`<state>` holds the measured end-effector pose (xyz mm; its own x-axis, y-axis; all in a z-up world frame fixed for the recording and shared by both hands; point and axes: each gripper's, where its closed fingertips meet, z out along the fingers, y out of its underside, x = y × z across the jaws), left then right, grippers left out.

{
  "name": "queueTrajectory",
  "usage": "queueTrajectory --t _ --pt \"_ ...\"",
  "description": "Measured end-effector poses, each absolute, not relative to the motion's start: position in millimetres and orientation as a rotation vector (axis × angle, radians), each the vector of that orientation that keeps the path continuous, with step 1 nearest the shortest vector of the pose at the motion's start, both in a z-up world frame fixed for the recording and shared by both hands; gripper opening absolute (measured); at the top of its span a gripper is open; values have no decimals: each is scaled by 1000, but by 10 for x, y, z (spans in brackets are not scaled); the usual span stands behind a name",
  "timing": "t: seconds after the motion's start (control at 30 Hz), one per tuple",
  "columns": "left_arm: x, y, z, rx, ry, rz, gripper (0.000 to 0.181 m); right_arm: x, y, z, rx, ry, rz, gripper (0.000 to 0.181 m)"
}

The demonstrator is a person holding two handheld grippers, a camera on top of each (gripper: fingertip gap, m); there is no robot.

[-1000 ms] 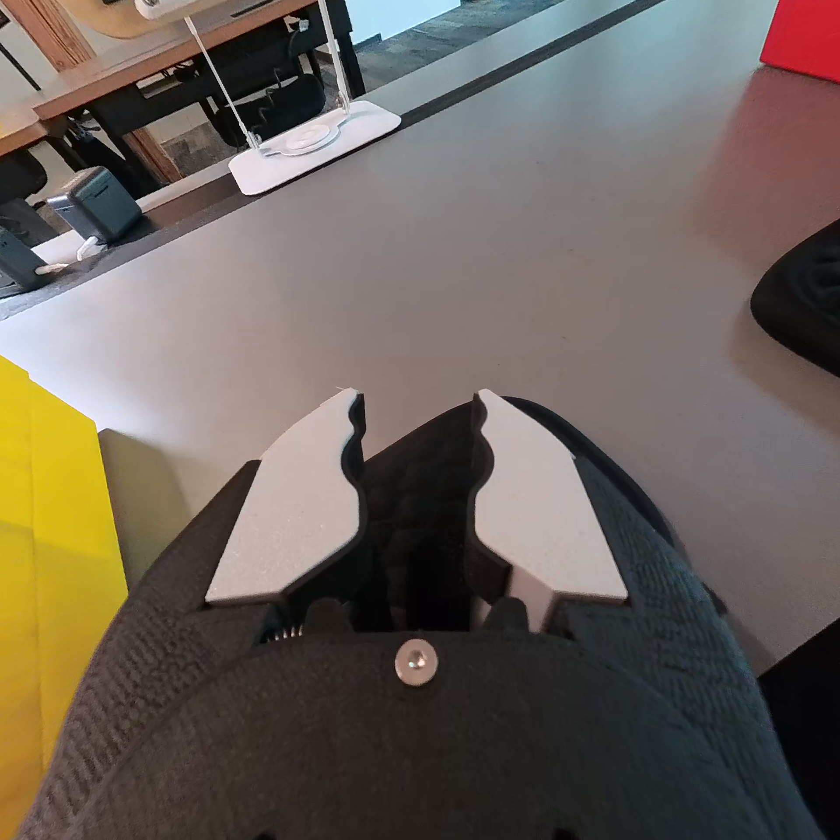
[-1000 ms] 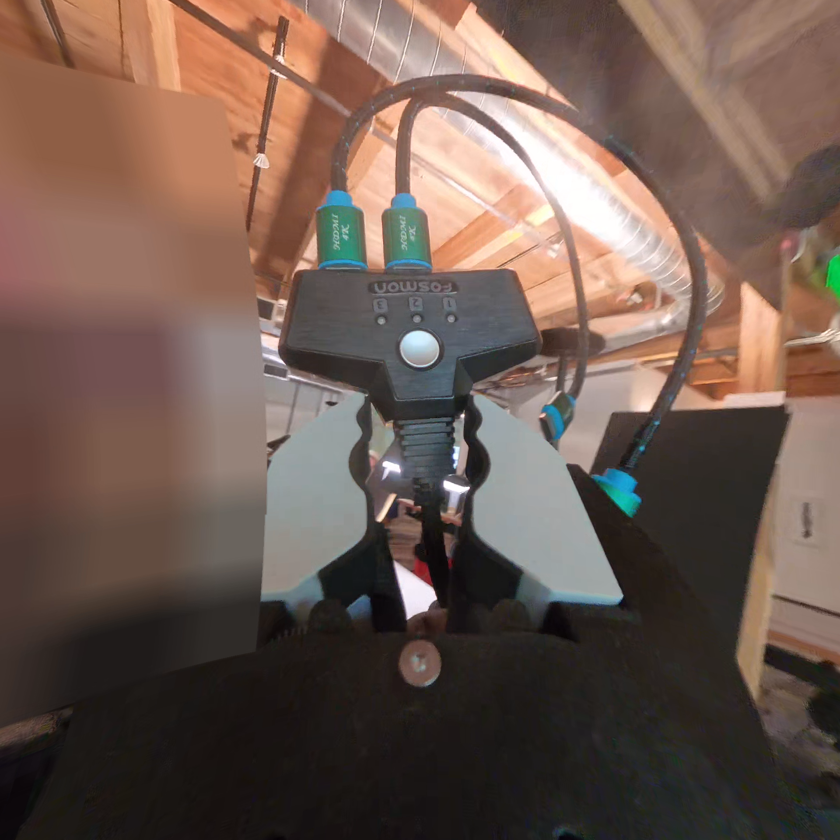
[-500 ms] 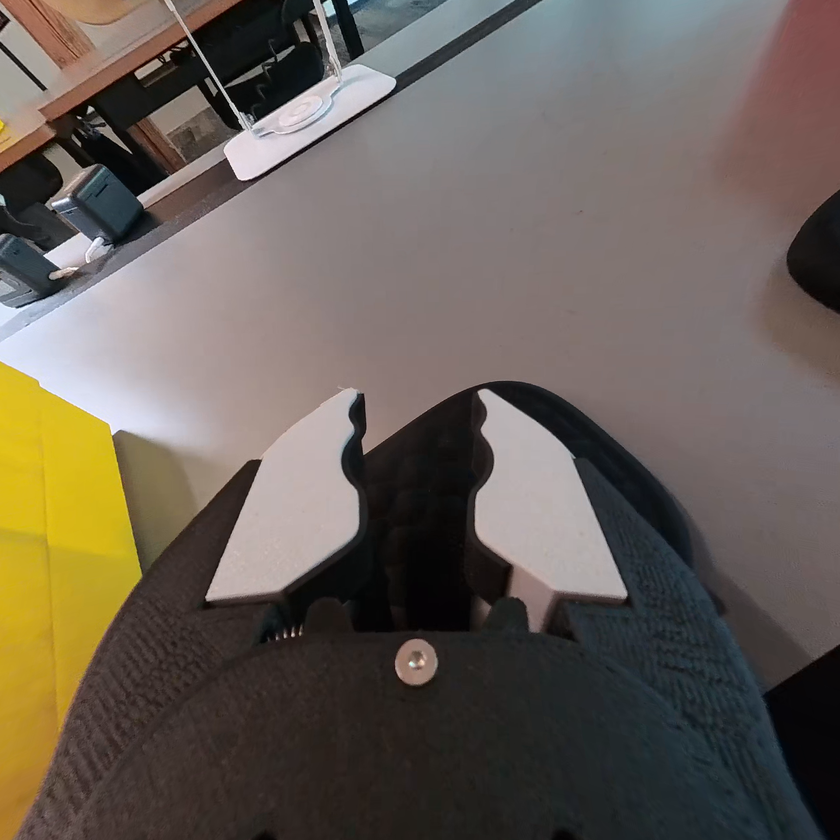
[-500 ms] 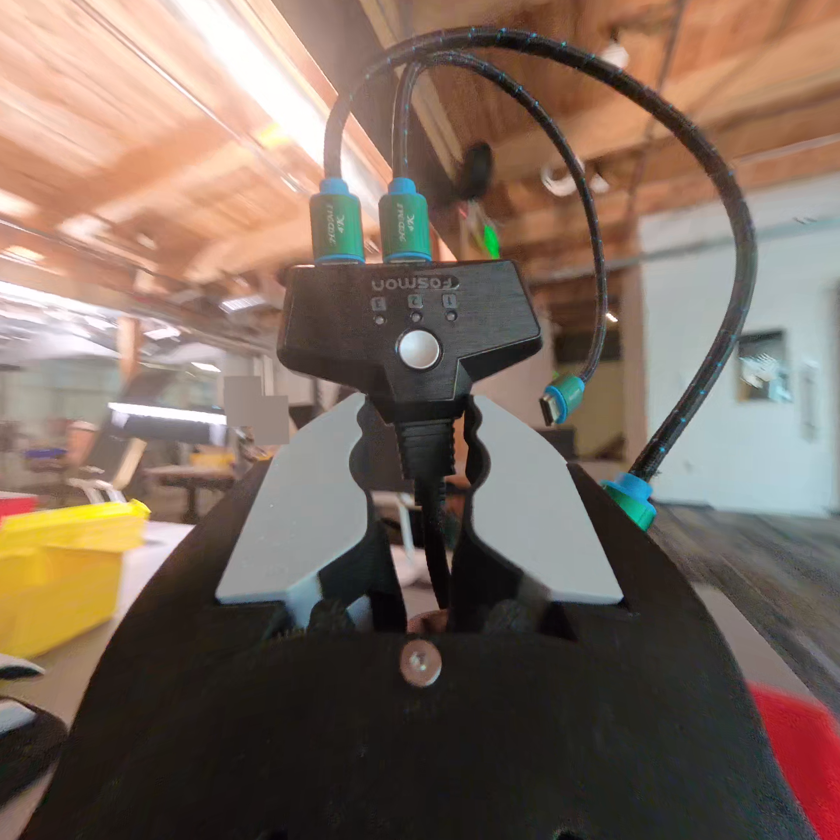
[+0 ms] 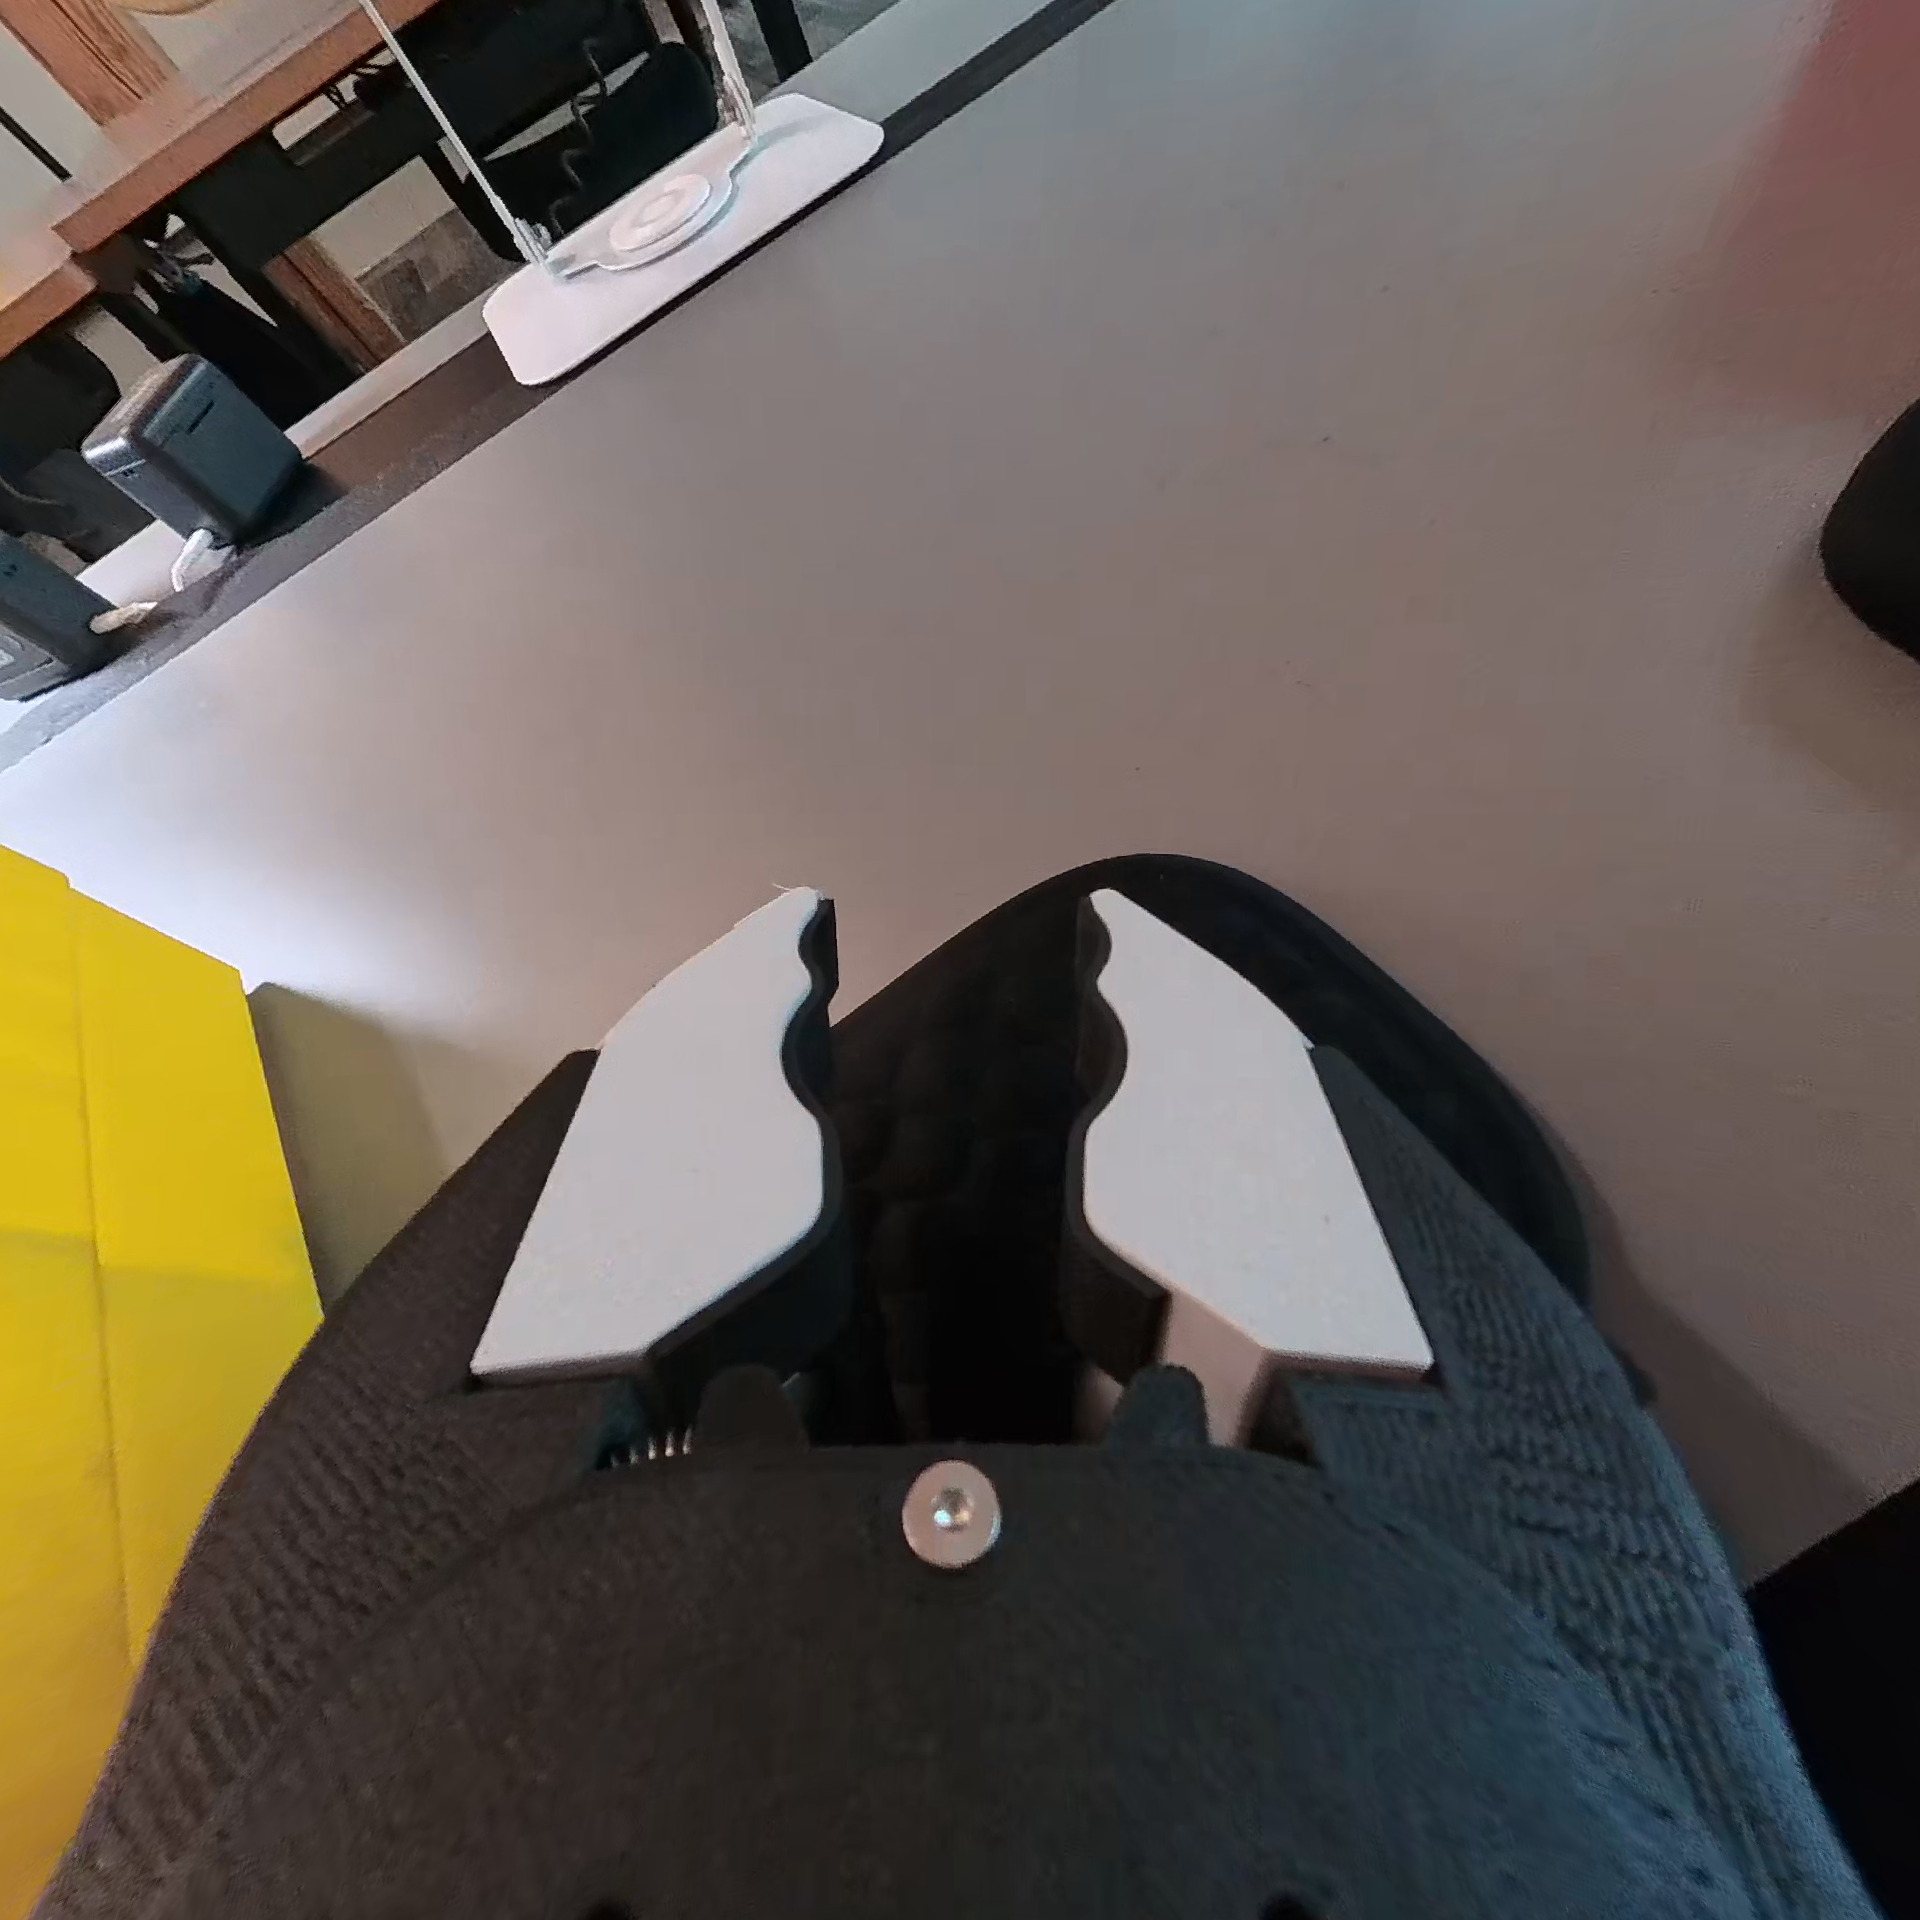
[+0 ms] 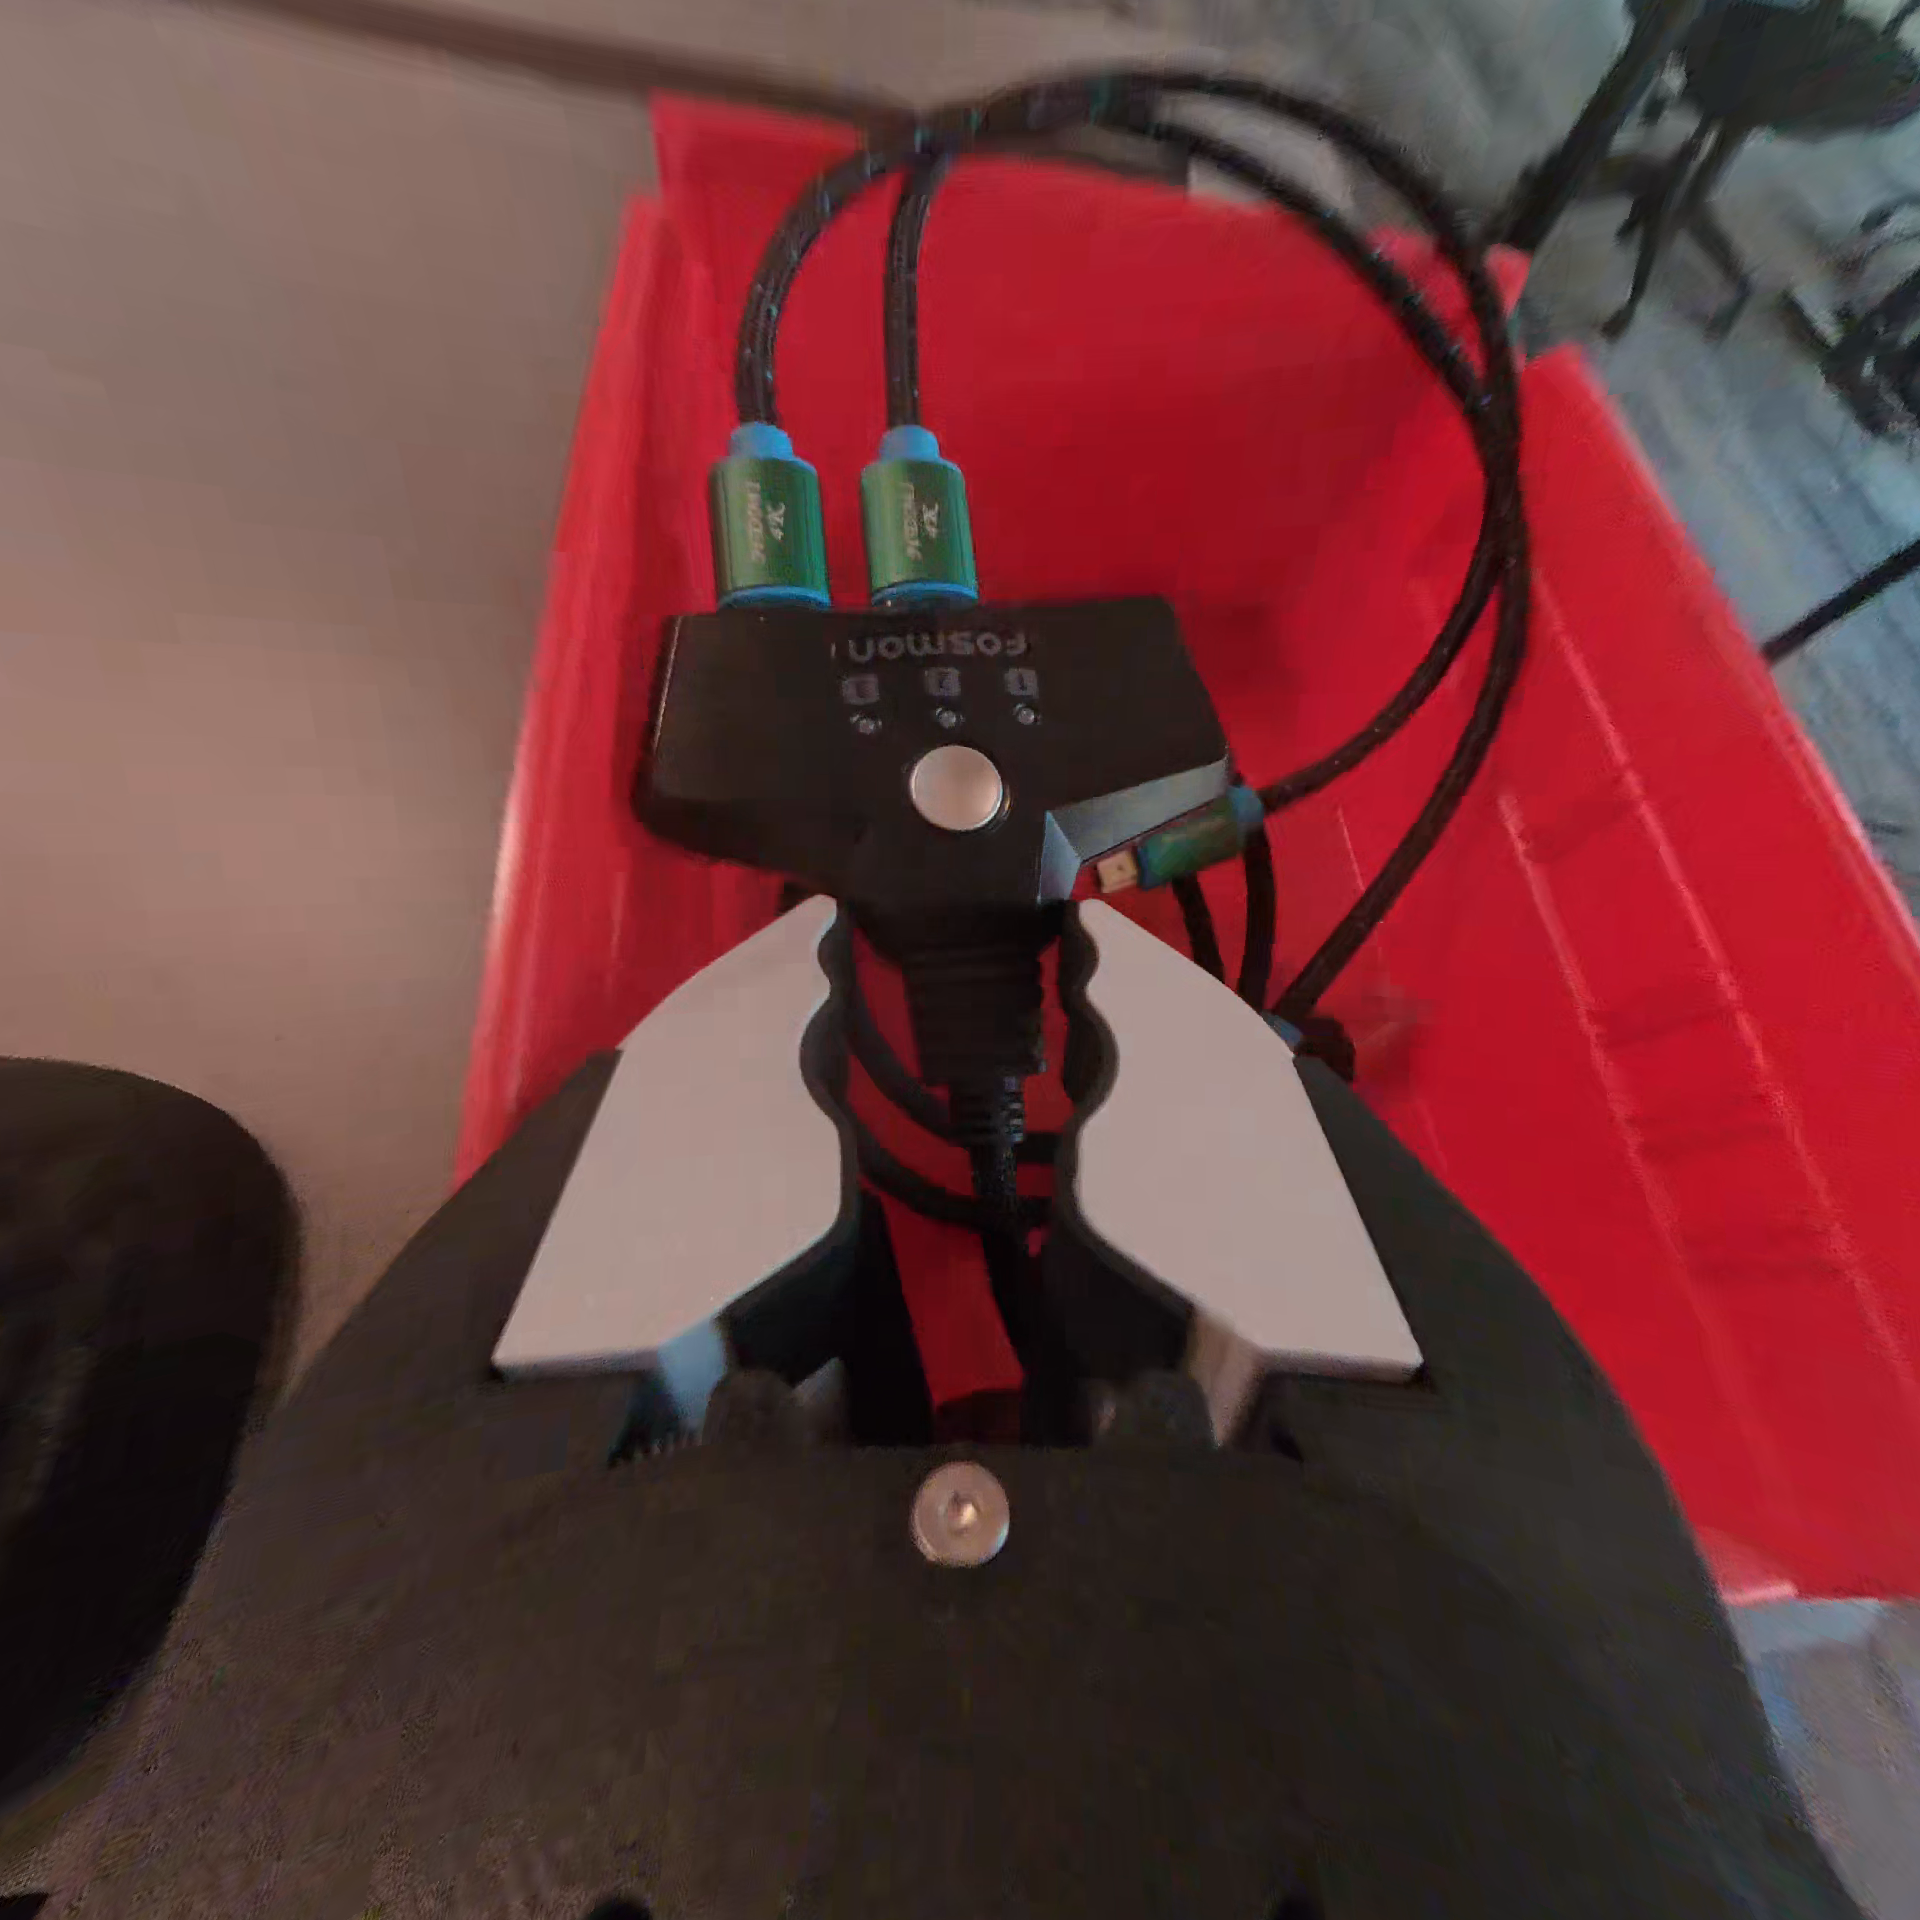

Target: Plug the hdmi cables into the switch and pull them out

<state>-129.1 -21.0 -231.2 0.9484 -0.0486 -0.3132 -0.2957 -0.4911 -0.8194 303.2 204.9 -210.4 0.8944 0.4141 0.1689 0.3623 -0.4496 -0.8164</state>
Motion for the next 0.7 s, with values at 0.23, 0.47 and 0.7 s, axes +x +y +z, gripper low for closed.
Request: queueTrajectory --t 0.23,0.47,0.7 --pt "-1287 -213 -2305 -2064 244 295 43 3057 2111 -2568 -2408 -777 28 32" --pt "-1283 -216 -2297 -2060 240 272 43 3119 2258 -2347 -2248 -708 -103 62" --pt "-1276 -216 -2302 -2060 246 266 43 3451 1761 -1343 -1770 -365 120 64"
